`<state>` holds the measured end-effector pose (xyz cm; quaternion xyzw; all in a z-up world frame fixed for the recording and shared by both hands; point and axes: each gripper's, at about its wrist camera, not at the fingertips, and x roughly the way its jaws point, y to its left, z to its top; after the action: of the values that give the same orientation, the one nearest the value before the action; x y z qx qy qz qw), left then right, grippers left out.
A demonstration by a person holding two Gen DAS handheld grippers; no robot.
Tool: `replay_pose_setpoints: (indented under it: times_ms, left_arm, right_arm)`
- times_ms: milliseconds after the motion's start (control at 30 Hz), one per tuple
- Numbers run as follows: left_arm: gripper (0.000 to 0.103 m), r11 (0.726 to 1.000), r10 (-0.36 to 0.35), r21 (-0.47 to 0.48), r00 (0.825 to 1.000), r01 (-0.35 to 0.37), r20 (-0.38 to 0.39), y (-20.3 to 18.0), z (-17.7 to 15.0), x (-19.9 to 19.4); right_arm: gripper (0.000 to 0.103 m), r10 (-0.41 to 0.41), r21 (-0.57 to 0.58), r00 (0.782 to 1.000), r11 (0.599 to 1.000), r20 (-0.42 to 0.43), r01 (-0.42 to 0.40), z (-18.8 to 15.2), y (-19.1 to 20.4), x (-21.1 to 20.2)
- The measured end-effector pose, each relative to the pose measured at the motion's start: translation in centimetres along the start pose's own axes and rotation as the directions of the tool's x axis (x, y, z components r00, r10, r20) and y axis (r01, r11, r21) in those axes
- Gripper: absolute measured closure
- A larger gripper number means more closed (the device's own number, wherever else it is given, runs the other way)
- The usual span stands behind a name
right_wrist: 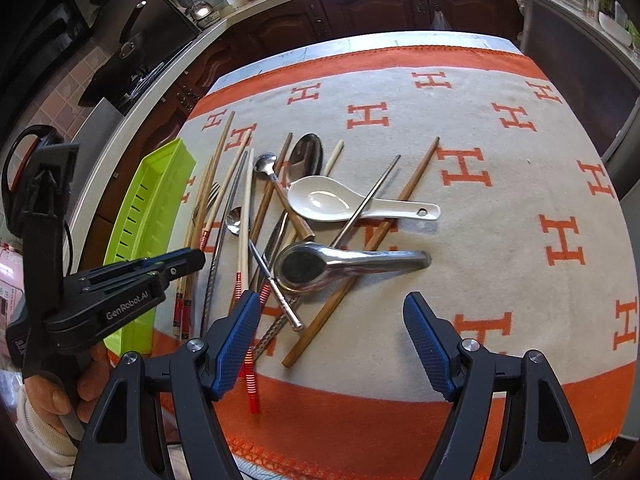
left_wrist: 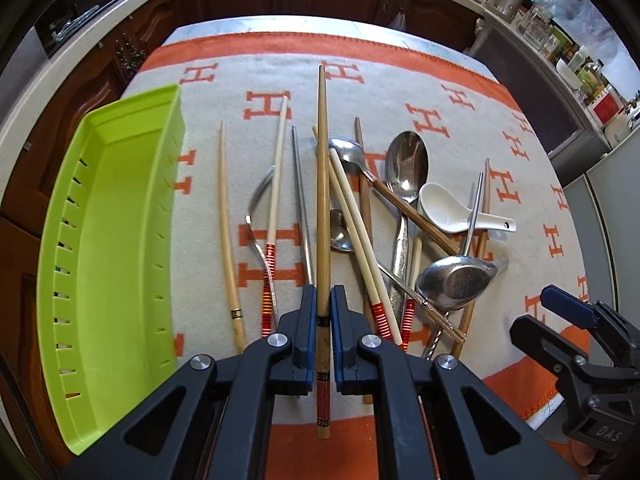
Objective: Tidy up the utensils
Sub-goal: 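Carry the chopstick into the green tray and open the left tool, then grasp a red-striped chopstick from the pile with the right tool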
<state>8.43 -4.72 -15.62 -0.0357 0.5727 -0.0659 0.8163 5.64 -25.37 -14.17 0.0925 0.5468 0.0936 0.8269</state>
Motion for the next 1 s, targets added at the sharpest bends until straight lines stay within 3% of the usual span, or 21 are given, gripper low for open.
replay_pose_setpoints:
  times_ms: [133, 200, 300, 400, 567, 800, 867, 933, 1000]
  left_arm:
    - [0.099, 1.000, 0.017, -0.015, 0.999, -0.016, 0.045, 1.6, -0.2, -3.1]
    - [0.099, 0.999, 0.045, -0.022, 0.996, -0.043, 0.080, 2.9, -0.3, -5.3]
    - [0.099, 0.995, 0.095, -0.038, 0.988, -0.091, 0.122, 4.9, -0.6, -7.8]
    - [0.099, 0.987, 0.152, -0.065, 0.978, -0.144, 0.144, 7.1, -1.0, -9.3]
    - [0.098, 0.967, 0.239, -0.113, 0.965, -0.227, 0.107, 11.0, -1.9, -8.4]
    - [0.097, 0.966, 0.239, -0.100, 0.971, -0.236, 0.019, 13.3, -3.1, -4.7]
    - [0.087, 0.965, 0.247, -0.099, 0.969, -0.245, 0.011, 13.4, -3.3, -4.1]
    - [0.069, 0.964, 0.251, -0.099, 0.968, -0.249, 0.013, 13.5, -3.4, -3.9]
    - [0.063, 0.962, 0.259, -0.097, 0.965, -0.256, 0.028, 13.6, -3.4, -3.8]
  right_arm:
    - [0.028, 0.013, -0.041, 1.000, 0.999, -0.004, -0.013, -0.1, 1.3, 0.1]
    - [0.047, 0.045, -0.061, 0.999, 0.997, -0.015, -0.046, -0.1, 2.0, 0.4]
    - [0.065, 0.097, -0.081, 0.994, 0.992, -0.058, -0.102, -0.3, 3.0, 1.6]
    - [0.069, 0.102, -0.119, 0.991, 0.987, -0.080, -0.112, -0.6, 4.3, 2.8]
    - [0.072, 0.111, -0.141, 0.986, 0.982, -0.124, -0.128, -0.8, 6.0, 4.7]
    - [0.085, 0.050, -0.180, 0.990, 0.981, -0.131, -0.073, -0.7, 6.8, 6.6]
    - [0.085, 0.042, -0.185, 0.990, 0.981, -0.131, -0.066, -0.6, 6.8, 6.9]
    - [0.085, 0.029, -0.189, 0.990, 0.980, -0.135, -0.055, -0.6, 7.0, 7.1]
    - [0.085, 0.020, -0.192, 0.990, 0.980, -0.141, -0.047, -0.5, 7.2, 7.4]
